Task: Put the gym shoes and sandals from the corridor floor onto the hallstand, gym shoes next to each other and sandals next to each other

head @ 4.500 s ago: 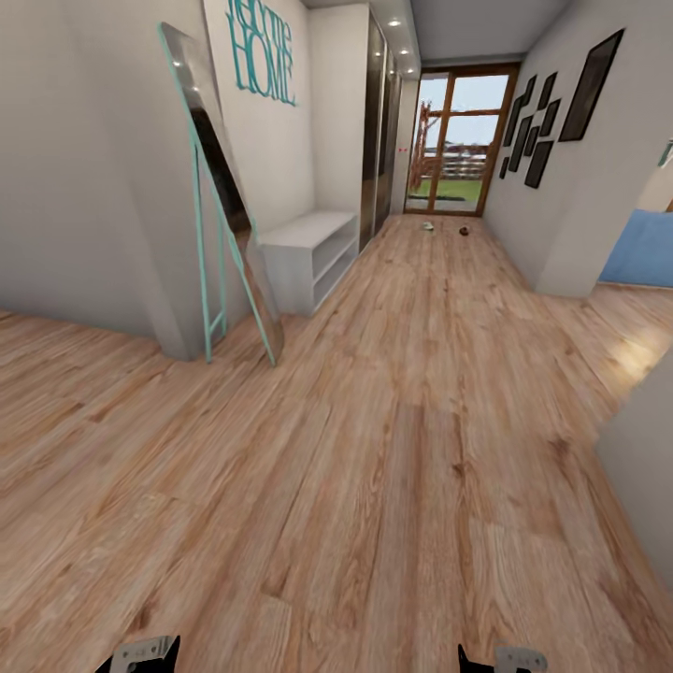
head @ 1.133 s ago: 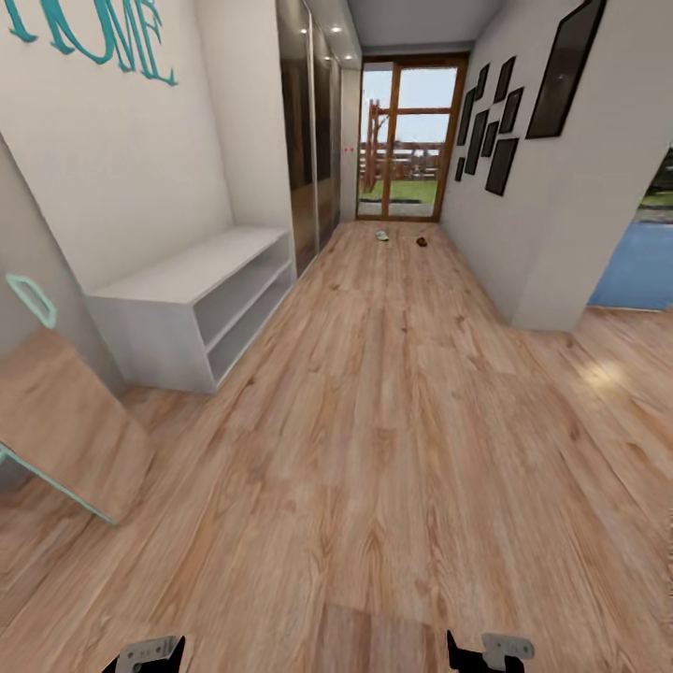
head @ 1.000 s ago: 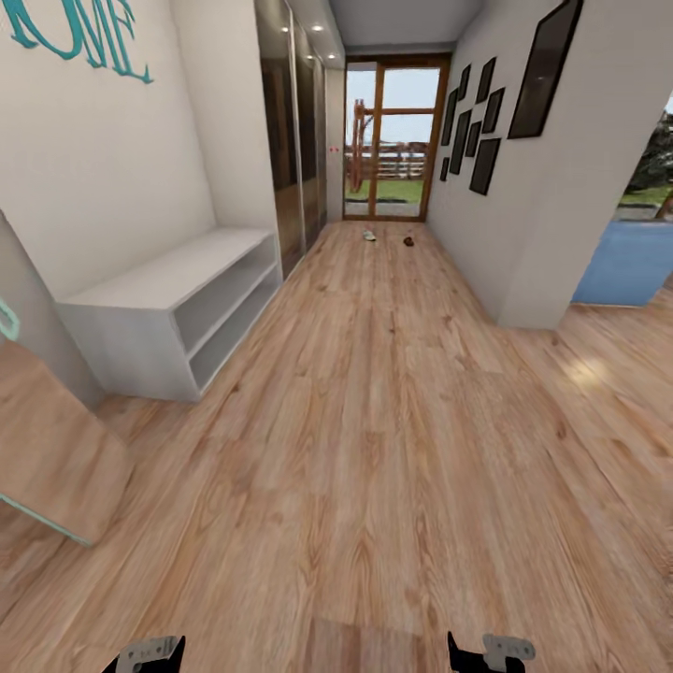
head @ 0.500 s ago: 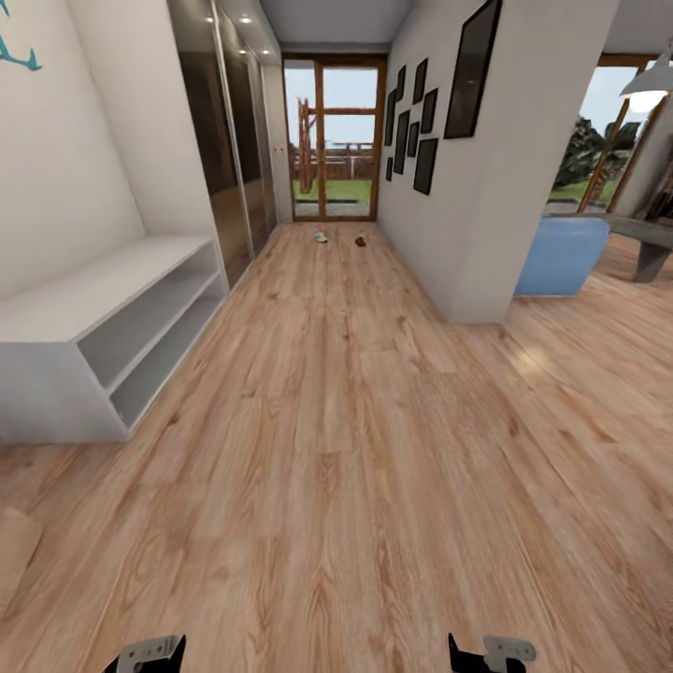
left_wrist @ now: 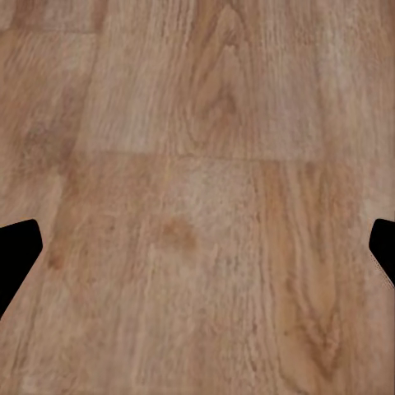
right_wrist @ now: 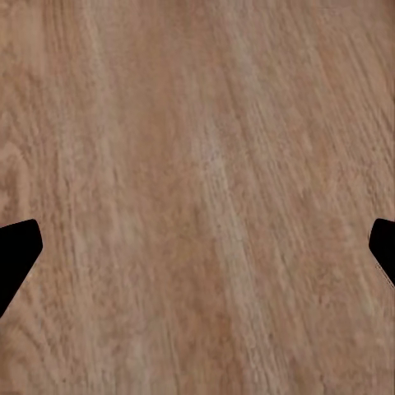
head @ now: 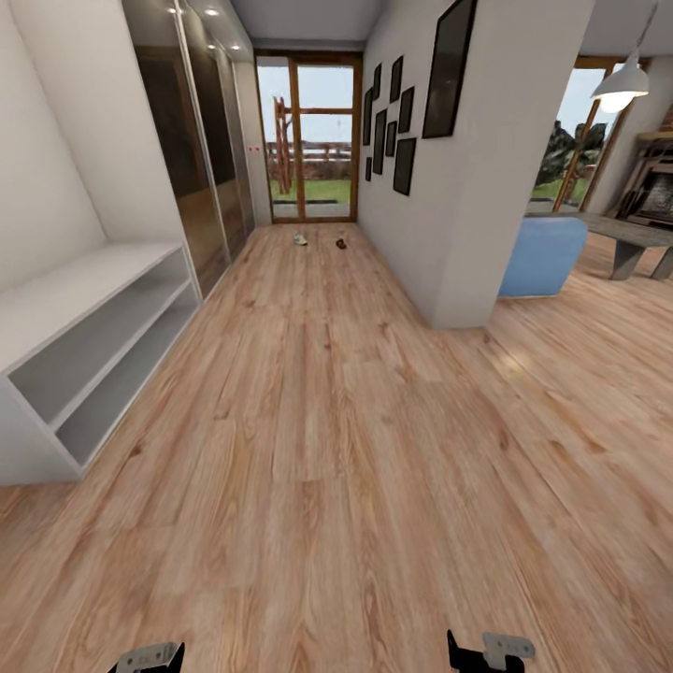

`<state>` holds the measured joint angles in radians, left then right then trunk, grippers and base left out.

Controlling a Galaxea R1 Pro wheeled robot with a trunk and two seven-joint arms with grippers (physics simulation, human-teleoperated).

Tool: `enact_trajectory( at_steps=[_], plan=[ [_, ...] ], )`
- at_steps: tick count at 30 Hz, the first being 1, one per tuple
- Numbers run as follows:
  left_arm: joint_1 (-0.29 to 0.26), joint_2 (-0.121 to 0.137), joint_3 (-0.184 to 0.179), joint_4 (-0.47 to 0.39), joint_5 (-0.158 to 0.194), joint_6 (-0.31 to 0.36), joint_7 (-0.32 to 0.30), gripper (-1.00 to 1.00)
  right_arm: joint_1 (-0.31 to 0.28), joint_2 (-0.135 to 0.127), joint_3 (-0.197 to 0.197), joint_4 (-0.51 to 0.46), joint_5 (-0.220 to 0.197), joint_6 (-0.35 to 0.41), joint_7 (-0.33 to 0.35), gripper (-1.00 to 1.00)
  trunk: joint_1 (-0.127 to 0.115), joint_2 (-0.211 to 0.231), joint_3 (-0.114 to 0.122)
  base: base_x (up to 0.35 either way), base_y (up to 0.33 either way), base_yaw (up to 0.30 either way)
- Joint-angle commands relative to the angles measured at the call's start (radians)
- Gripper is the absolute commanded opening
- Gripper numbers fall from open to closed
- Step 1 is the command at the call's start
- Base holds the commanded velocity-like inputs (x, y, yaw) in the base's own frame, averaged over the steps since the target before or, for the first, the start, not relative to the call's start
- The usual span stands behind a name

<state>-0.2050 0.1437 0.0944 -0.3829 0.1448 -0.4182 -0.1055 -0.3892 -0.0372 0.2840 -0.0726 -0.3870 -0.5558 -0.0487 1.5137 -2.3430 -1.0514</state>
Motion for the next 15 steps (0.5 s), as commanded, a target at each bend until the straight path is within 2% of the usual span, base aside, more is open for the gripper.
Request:
enact_trajectory(
  at_steps=[1, 15],
  plan=[
    [-0.001, 0.0, 0.004, 0.005, 0.011, -0.001, -0.011, 1.0, 0.0, 0.0, 0.009, 0.0, -0.004, -0.002, -0.005, 1.0, 0.0, 0.0, -0.001, 0.339, -0.001, -0.005],
    [-0.001, -0.001, 0.005, 0.021, 0.009, -0.002, -0.01, 1.0, 0.0, -0.005, 0.009, 0.005, -0.004, -0.001, -0.008, 1.0, 0.0, 0.0, -0.001, 0.339, 0.0, -0.001]
  ],
)
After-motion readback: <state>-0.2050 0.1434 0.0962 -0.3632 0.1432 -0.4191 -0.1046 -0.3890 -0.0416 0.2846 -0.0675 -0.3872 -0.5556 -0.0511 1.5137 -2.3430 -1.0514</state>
